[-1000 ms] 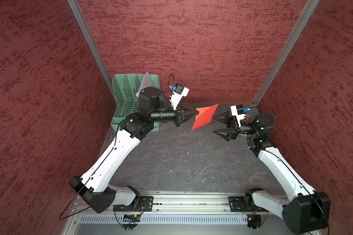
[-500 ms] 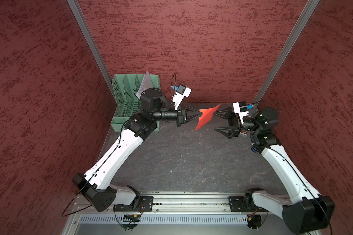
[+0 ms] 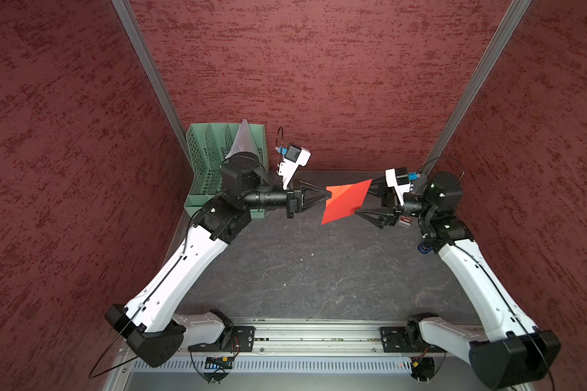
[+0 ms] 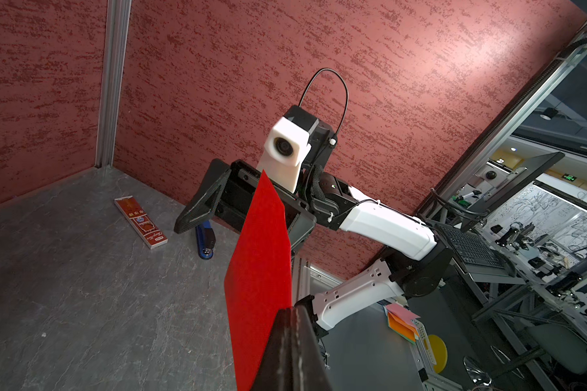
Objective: Fold the square paper along the opposite sides
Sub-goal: Pick up the paper from the center of the board.
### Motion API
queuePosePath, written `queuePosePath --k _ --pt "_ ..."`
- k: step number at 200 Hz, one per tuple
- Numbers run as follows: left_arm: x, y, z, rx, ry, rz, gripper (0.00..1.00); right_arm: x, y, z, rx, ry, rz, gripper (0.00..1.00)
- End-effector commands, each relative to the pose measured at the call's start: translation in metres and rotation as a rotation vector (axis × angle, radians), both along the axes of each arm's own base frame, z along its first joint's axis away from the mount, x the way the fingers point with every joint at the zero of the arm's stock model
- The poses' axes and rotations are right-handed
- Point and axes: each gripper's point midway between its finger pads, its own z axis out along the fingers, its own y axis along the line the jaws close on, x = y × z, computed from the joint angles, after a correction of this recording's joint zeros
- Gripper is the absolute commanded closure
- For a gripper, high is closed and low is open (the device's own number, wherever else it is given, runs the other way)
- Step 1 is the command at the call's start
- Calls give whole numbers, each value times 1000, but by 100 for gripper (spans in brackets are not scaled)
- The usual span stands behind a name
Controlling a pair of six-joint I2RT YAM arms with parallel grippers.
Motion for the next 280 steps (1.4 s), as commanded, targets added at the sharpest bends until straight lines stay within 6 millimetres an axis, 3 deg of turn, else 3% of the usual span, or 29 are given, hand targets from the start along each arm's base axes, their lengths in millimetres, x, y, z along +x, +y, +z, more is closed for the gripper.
queuePosePath --k 1,50,110,195,280 --pt "8 -7 -10 9 24 1 100 -11 1 18 14 -42 42 15" --pt "25 -12 -17 17 32 45 100 -25 0 24 34 -61 77 30" --pt "48 -3 -14 3 -5 202 100 -25 -1 18 39 -44 67 46" --pt "48 -2 -13 -2 -17 212 100 -12 -2 17 42 -41 -15 64" --pt "46 -2 -24 105 -52 242 100 11 -5 3 -5 5 -116 72"
